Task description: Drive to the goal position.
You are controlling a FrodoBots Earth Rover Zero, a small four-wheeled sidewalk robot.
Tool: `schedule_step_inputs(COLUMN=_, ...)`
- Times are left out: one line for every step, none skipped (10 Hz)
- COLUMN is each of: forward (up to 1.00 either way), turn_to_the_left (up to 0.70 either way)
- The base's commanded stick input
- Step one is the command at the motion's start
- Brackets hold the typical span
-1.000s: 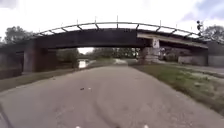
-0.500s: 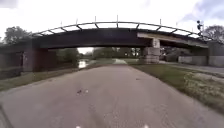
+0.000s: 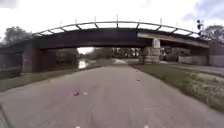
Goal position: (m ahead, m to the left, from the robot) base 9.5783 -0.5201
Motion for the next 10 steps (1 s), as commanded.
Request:
schedule_step_inputs(forward=0.70, turn_to_the_left=0.00)
schedule_step_inputs(forward=0.70, turn_to_the_left=0.00)
schedule_step_inputs(forward=0.70, turn_to_the_left=0.00)
schedule_step_inputs(forward=0.70, turn_to_the_left=-0.35)
schedule_step_inputs(forward=0.70, turn_to_the_left=-0.24)
schedule_step_inputs(forward=0.70, turn_to_the_left=0.00)
schedule_step_inputs(forward=0.70, turn_to_the_left=0.00)
schedule_step_inputs(forward=0.70, turn_to_the_left=0.00)
schedule_step_inputs(forward=0.70, turn_to_the_left=0.00)
schedule_step_inputs(forward=0.70, turn_to_the_left=-0.04)
